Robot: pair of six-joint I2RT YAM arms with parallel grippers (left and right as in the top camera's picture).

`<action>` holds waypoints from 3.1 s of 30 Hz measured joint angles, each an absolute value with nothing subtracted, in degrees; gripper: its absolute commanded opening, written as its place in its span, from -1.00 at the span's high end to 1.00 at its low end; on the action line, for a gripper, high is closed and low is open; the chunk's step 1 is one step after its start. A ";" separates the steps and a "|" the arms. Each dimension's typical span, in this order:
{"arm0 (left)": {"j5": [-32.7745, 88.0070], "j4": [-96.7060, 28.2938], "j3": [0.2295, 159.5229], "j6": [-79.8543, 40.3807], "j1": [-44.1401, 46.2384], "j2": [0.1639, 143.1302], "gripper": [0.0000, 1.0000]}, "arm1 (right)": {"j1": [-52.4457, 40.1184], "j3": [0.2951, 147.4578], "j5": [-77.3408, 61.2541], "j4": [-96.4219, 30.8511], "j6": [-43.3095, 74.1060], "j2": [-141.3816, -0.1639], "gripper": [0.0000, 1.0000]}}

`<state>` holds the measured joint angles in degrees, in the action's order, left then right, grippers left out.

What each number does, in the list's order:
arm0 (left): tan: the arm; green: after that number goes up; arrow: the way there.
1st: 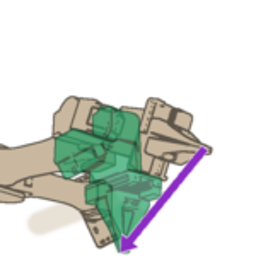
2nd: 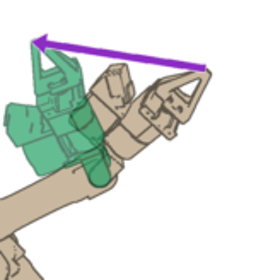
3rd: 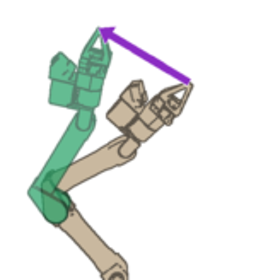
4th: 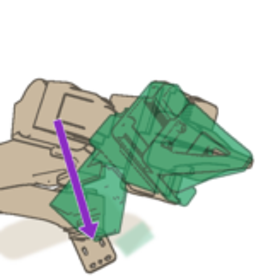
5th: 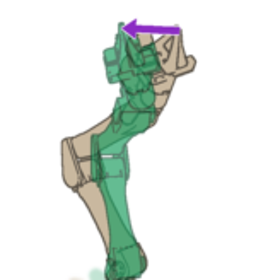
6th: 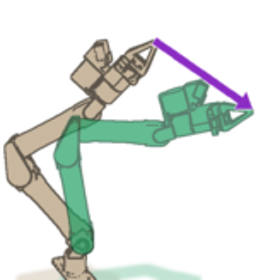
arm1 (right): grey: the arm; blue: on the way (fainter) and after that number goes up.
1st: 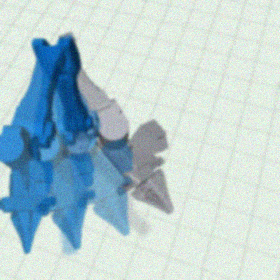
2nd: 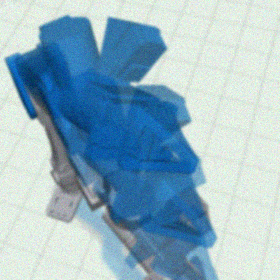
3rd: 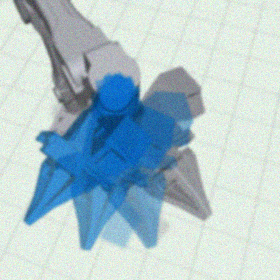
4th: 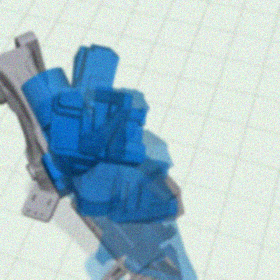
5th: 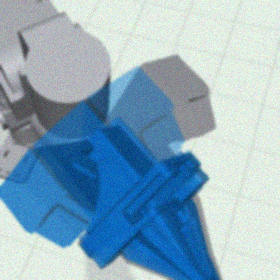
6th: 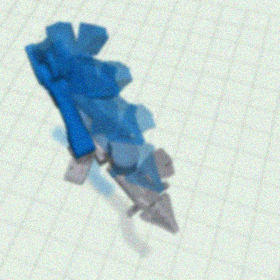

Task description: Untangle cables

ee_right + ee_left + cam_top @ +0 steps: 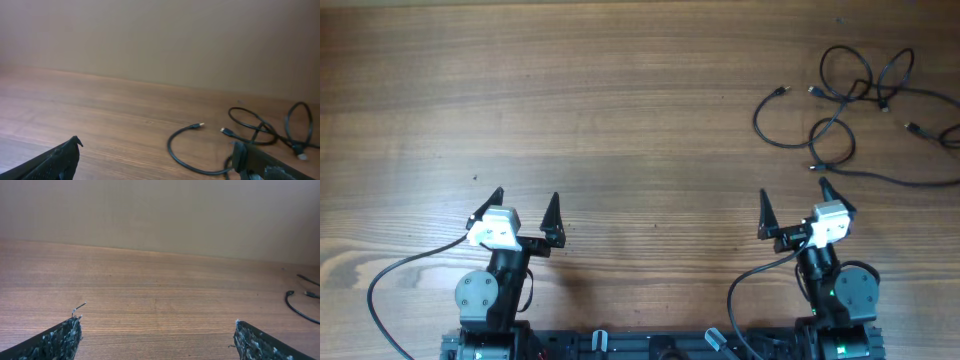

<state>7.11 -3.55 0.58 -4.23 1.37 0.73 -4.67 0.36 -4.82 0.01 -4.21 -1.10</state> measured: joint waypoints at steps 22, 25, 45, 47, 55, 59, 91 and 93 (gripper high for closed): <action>7.11 -3.55 0.58 -4.23 1.37 0.73 -1.00 | 2.37 0.36 -7.66 0.05 1.28 -1.10 -1.00; 7.11 -3.57 0.58 -4.23 1.37 0.73 -1.00 | 2.37 0.36 -7.66 0.05 1.30 -1.10 -1.00; 7.11 -3.57 0.58 -4.23 1.37 0.73 -1.00 | 2.37 0.36 -7.66 0.05 1.30 -1.10 -0.99; 7.11 -3.57 0.58 -4.23 1.37 0.73 -1.00 | 2.37 0.36 -7.66 0.05 1.30 -1.10 -0.99; 7.11 -3.57 0.58 -4.23 1.37 0.73 -1.00 | 2.37 0.36 -7.66 0.05 1.30 -1.10 -1.00; 7.11 -3.55 0.58 -4.23 1.37 0.73 -1.00 | 2.37 0.36 -7.66 0.05 1.30 -1.10 -0.99; 7.11 -3.55 0.58 -4.23 1.37 0.73 -1.00 | 2.37 0.36 -7.66 0.05 1.30 -1.10 -1.00; 7.11 -3.57 0.58 -4.23 1.37 0.73 -1.00 | 2.37 0.36 -7.66 0.05 1.30 -1.10 -1.00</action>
